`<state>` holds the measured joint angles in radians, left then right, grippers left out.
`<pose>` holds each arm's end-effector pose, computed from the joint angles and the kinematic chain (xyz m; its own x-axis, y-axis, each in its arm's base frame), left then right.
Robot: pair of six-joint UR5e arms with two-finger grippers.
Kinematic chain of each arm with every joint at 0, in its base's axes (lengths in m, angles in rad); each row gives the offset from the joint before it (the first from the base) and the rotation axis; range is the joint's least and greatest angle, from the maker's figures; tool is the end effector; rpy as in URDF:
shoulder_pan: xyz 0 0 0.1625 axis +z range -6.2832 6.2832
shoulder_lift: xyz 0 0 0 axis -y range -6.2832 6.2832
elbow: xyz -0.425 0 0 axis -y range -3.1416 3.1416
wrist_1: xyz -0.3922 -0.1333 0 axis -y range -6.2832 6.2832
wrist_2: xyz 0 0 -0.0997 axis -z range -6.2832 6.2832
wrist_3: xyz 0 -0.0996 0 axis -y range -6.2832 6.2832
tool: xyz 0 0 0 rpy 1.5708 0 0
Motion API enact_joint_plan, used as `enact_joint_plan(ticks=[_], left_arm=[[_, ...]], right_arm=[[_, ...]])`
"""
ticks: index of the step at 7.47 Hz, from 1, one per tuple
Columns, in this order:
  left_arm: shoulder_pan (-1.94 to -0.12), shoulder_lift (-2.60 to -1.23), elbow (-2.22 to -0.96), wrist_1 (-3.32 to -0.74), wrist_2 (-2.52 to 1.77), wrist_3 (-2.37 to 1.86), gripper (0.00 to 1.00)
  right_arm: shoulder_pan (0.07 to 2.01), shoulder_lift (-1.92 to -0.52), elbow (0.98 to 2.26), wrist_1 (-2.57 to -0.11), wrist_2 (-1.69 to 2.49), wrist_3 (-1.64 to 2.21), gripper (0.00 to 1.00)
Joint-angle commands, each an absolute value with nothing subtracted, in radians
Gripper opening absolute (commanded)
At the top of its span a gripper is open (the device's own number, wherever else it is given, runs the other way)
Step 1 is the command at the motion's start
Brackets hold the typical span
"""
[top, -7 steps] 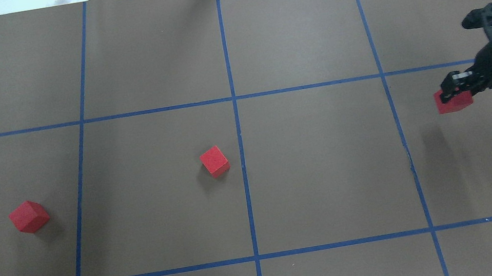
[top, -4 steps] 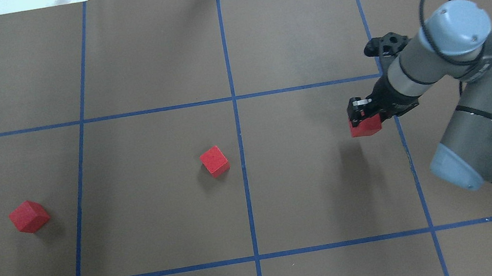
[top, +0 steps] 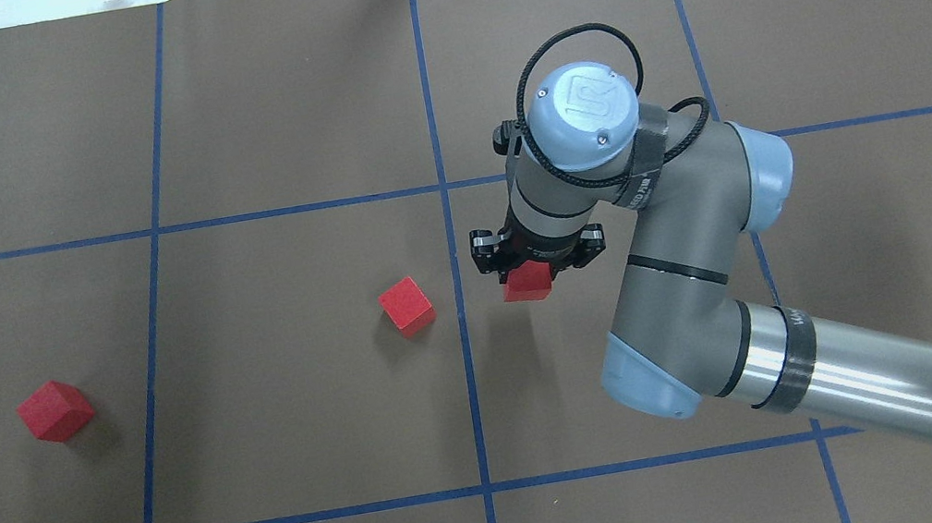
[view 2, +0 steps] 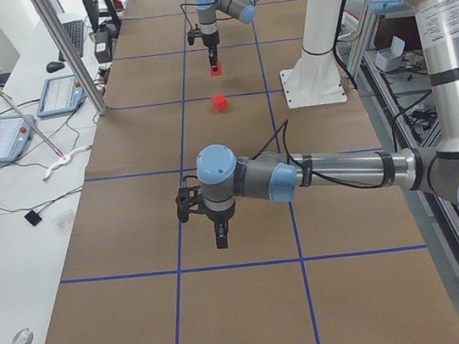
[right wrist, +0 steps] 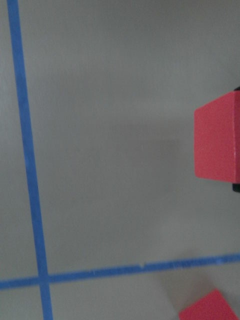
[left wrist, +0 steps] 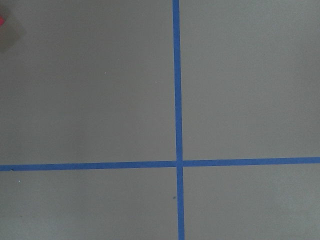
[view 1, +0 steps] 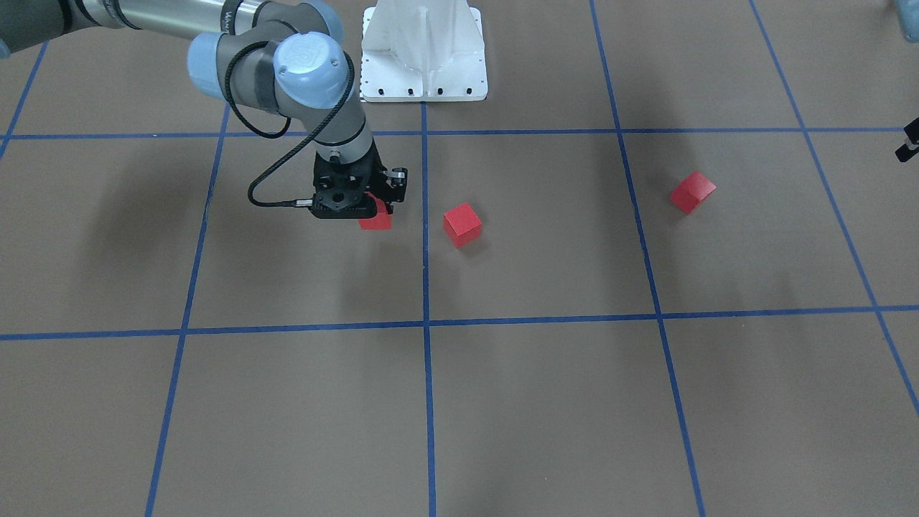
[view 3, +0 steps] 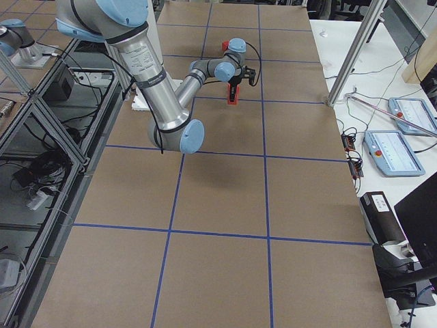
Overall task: Form red blocks into L shape at center
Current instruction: 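Carry the red cube with the right gripper toward the center cube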
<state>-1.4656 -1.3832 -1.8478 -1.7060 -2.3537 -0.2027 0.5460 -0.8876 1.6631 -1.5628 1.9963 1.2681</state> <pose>-0.0181 -0.4286 0.5916 0.6950 0.0308 -0.7184 0.0383 0.9961 0.0797 -0.5358 -0.4335 0.2114 0.6447 0.0740 0.7608 -0.0333 0.9971 -0.0688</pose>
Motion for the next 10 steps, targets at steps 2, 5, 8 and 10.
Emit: enact_joint_plan(ticks=[2, 5, 8, 10], left_arm=[[-1.465, -1.384, -1.847, -1.706, -2.353, -0.202, 1.0], [-1.465, -1.384, -1.848, -1.707, -2.353, -0.203, 1.0], [-1.465, -1.384, -1.852, -1.707, -2.355, -0.203, 1.0], [-1.465, -1.382, -1.853, -1.707, -2.355, -0.202, 1.0]], right_arm=[[0.471, -0.789, 1.576, -1.566, 1.976, 1.354, 0.0], [0.42, -0.782, 1.556, -1.565, 1.93, 1.428, 0.0], [0.399, -0.782, 1.539, -1.566, 1.922, 1.43, 0.0], [0.396, -0.782, 1.531, -1.566, 1.921, 1.431, 0.09]])
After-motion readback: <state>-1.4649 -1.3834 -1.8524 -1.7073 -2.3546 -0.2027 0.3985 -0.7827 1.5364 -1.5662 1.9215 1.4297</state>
